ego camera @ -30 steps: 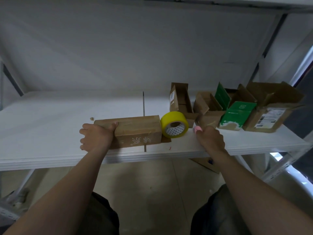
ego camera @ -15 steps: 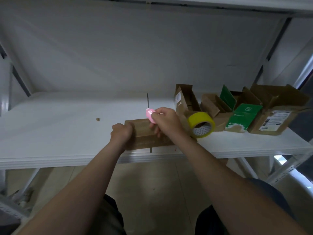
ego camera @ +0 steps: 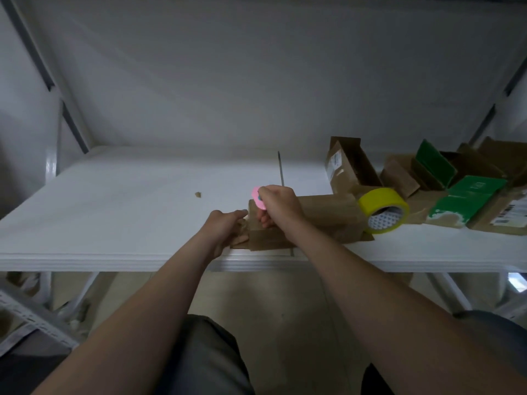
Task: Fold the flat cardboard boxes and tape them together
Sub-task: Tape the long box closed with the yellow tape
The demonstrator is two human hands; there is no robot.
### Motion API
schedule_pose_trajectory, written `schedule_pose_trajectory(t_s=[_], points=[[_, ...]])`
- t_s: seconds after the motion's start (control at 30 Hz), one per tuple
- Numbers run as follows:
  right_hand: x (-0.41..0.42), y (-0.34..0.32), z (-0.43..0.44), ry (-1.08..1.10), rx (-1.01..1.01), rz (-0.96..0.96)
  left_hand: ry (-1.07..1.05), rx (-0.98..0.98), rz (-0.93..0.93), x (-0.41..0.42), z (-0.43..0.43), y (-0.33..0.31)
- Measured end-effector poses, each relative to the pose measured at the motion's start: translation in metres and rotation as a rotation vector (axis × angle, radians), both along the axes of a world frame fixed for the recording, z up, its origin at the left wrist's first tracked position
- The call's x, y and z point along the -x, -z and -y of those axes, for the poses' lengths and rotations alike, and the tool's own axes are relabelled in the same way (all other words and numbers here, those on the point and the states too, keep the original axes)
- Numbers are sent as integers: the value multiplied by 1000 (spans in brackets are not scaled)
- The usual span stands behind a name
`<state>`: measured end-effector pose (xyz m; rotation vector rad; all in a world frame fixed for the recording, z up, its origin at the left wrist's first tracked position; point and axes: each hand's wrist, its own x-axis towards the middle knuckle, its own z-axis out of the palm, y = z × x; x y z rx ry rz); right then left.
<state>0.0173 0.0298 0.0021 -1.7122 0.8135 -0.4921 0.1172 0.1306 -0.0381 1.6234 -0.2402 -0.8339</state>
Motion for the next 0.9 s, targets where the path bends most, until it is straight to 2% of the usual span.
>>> schedule_pose_trajectory(t_s=[0.1,0.2,0.37,0.5,0.67,0.8,0.9], points=[[0,2,0,-18,85,-51,72,-129,117,-9,-6,5],[-1,3,4,-49,135,-97,97,-176,131,-16,-12,13],[-3,4,6,-82,147,-146,15,-176,111,-18,-9,16],[-8,2,5,-93,152,-197,-98,-110,17,-25,-9,15],[-16,1,2,-118,273,-290,-118,-32,-43,-32,-16,15],[-20,1,2,-176,318,-317,-98,-96,57,-28,-15,14],[-23,2,2,-193,382,-330,-114,-101,60,-30,-13,16]])
